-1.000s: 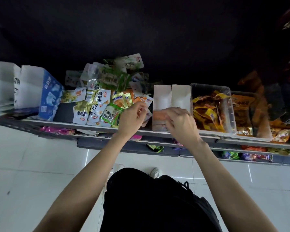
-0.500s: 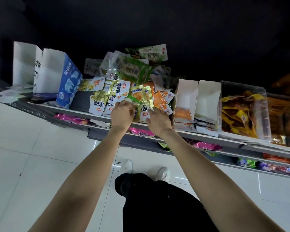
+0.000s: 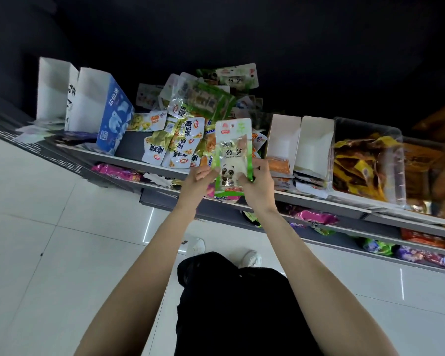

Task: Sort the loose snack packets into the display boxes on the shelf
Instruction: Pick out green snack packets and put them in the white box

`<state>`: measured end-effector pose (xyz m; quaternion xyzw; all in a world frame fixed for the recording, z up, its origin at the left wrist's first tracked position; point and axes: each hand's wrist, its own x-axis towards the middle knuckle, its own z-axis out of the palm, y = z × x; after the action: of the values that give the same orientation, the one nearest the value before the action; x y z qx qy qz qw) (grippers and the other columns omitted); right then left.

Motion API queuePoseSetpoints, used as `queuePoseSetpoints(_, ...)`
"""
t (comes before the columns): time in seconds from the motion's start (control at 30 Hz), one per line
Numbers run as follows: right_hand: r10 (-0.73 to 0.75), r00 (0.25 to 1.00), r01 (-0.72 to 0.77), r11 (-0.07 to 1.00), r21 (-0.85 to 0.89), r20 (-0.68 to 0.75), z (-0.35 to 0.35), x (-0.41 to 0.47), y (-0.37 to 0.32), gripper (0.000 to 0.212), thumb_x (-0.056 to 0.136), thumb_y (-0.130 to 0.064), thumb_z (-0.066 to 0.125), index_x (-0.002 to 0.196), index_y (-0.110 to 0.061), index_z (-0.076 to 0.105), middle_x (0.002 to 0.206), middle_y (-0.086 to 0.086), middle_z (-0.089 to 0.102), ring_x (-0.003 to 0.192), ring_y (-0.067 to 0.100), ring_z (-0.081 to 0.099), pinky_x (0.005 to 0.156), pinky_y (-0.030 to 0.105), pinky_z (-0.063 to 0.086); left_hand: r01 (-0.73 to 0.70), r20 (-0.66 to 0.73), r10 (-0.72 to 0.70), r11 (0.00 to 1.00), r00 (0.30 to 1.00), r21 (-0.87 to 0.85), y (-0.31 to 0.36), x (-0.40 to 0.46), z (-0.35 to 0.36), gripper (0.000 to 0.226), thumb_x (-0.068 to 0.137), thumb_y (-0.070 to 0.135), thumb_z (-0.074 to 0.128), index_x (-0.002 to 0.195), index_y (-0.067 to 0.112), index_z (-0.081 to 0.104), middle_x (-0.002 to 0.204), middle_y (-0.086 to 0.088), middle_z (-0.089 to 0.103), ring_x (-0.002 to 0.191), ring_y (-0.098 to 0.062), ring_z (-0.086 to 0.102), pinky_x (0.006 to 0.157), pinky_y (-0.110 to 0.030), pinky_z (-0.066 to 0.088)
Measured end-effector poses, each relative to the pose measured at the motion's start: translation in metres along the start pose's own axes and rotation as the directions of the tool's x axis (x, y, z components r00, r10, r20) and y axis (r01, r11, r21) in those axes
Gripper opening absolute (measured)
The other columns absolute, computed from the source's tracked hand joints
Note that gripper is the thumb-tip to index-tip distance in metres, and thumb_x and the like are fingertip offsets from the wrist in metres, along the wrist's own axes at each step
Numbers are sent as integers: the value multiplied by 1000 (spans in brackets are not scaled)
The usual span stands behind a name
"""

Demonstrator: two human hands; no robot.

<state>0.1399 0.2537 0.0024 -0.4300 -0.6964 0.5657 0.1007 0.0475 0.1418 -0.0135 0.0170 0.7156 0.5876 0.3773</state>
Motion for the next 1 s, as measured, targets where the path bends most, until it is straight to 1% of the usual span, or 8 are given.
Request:
queuePoseSetpoints(0.17, -146, 987, 152, 982, -110, 61, -28, -21, -15, 48, 87, -15, 64, 128, -14, 37, 96, -4, 58, 83, 14, 60, 74, 36, 53, -141, 153, 124, 985, 980, 99, 28, -15, -1, 33, 83, 9, 68, 114, 15, 57, 106, -5, 67, 96, -21, 65, 79, -33, 54)
queuePoseSetpoints(0.3, -325, 939, 340, 927, -159, 111, -50, -22, -25, 85, 83, -23, 72, 145, -31, 15, 125, -5, 52, 113, 7, 51, 88, 27, 47, -431, 348, 271, 705, 898, 563, 38, -23, -25, 35, 85, 18, 66, 119, 19, 58, 110, 0, 67, 99, -18, 64, 86, -43, 53)
queuePoseSetpoints(0.4, -274, 926, 324, 930, -174, 258, -45, -19, -38, 84, 79, -17, 74, 143, -30, 21, 115, -11, 53, 95, -16, 47, 85, 9, 43, -474, 397, 265, 591, 879, 653, 48, -34, -45, 29, 87, 25, 65, 115, 23, 58, 103, 2, 67, 94, -17, 64, 80, -42, 53)
queuePoseSetpoints(0.43, -238, 926, 285, 950, -130, 293, -40, -16, -41, 76, 78, -19, 76, 138, -30, 30, 111, -10, 56, 95, -9, 54, 86, 20, 51, -479, 390, 281, 584, 877, 655, 52, -38, -52, 27, 87, 25, 65, 114, 23, 59, 100, 2, 67, 92, -18, 64, 80, -42, 53)
queuePoseSetpoints(0.5, -164, 923, 200, 977, -71, 348, -24, -10, -42, 55, 77, -25, 76, 123, -28, 46, 111, -3, 64, 92, 11, 66, 74, 40, 58, -478, 341, 336, 586, 878, 655, 56, -41, -71, 28, 87, 22, 66, 114, 22, 60, 102, 2, 68, 93, -17, 63, 80, -40, 53)
queuePoseSetpoints(0.63, -66, 878, 20, 995, 100, 474, 22, -7, -69, 33, 84, -13, 68, 114, -16, 56, 107, 3, 68, 80, 9, 70, 55, 23, 55, -430, 199, 381, 806, 903, 406, 57, -43, -119, 34, 83, 18, 71, 110, 35, 60, 101, 11, 67, 98, -3, 63, 83, -24, 51)
queuePoseSetpoints(0.77, -76, 888, 10, 989, 146, 454, 80, -2, -101, 26, 84, -6, 66, 108, -12, 61, 97, -2, 68, 81, 6, 68, 59, 19, 55, -436, 79, 436, 833, 896, 340, 55, -26, -183, 30, 82, 20, 71, 109, 30, 63, 95, 7, 70, 90, -8, 65, 81, -26, 52)
queuePoseSetpoints(1.0, -259, 941, 229, 961, 153, 218, 201, 13, -180, 22, 87, -7, 65, 107, -8, 57, 92, 0, 66, 68, 7, 69, 60, 15, 54, -365, -436, 628, 754, 645, 547, 62, 27, -347, 25, 89, 10, 57, 110, 21, 66, 106, 14, 64, 93, -3, 59, 86, -24, 49)
